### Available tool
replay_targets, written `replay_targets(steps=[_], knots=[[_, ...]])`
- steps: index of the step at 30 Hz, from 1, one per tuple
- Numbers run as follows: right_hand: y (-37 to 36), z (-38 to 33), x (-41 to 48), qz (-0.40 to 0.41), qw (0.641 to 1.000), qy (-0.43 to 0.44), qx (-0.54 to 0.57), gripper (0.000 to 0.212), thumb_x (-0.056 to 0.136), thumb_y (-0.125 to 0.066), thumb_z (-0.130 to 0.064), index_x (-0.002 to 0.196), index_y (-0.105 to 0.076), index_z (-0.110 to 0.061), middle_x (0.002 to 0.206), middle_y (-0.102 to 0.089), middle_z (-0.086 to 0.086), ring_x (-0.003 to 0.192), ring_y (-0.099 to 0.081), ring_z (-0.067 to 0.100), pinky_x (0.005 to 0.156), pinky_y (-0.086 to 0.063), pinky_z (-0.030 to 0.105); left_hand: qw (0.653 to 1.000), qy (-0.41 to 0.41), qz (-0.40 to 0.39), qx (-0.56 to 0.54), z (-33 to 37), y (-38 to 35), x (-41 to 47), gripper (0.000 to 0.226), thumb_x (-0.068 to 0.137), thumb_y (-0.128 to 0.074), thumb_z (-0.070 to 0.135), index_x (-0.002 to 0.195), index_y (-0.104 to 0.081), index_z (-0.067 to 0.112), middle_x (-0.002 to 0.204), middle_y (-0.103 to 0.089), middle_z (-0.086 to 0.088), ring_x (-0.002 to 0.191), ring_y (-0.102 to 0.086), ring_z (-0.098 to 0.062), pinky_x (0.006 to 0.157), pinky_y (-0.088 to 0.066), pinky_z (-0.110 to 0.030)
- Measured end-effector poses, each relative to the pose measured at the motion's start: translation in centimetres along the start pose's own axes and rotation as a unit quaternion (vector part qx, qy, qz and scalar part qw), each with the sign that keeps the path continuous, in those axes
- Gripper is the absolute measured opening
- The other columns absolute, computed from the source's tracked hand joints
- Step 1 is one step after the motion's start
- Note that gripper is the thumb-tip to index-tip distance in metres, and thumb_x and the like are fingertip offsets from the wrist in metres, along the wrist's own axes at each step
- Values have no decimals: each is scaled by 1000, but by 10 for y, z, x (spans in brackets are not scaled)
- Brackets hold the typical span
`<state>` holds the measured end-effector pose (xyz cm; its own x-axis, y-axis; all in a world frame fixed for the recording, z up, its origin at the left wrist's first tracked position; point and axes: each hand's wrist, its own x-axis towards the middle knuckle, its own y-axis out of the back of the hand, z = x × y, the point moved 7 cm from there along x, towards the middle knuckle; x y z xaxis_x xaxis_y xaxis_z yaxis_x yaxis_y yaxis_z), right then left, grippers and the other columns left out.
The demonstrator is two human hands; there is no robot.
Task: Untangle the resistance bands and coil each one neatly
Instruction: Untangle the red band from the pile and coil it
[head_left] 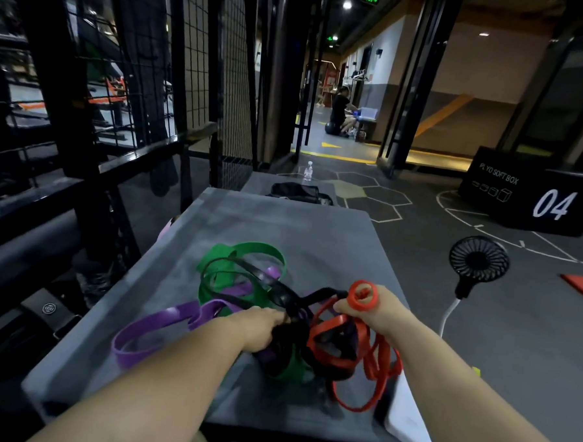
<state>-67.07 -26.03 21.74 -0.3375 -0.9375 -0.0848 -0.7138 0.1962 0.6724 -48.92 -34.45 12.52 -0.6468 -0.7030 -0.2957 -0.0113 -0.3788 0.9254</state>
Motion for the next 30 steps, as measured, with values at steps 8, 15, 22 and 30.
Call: replay_targets(steps=[8, 15, 22, 30], knots=[[-10, 17, -4, -3, 999, -24, 40, 26, 73, -80, -25, 58, -60, -18, 59, -57, -1, 56, -51, 12, 52, -40, 23, 993, 18, -59, 101, 5, -18, 8, 88, 83, -66, 17, 153, -13, 25, 160, -15, -3, 143, -25, -27, 114, -28, -39], [5, 29, 3, 33, 995, -39, 85, 27, 71, -83, -28, 74, -70, -5, 68, -65, 5, 67, -58, 17, 63, -45, 28, 985, -18, 31, 169, 10, 37, 1, 31, 85, -54, 16, 114, -62, 15, 119, -62, -13, 109, -59, -33, 88, -48, -37], [24, 13, 19, 69, 965, -7, 254, 23, 69, -84, -26, 64, -64, -15, 67, -62, 8, 67, -58, 22, 71, -45, 39, 969, -24, 245, 22, 7, 197, -21, 26, 84, -57, 13, 102, -68, 27, 109, -62, 3, 101, -58, -24, 81, -47, -31], [70, 2, 27, 113, 948, 7, 298, 29, 65, -79, -36, 76, -61, -17, 76, -59, 15, 69, -56, 29, 69, -47, 46, 889, 9, 452, -65, -9, 302, -62, 38, 82, -54, 6, 110, -65, 29, 107, -64, 2, 97, -58, -23, 84, -50, -36]])
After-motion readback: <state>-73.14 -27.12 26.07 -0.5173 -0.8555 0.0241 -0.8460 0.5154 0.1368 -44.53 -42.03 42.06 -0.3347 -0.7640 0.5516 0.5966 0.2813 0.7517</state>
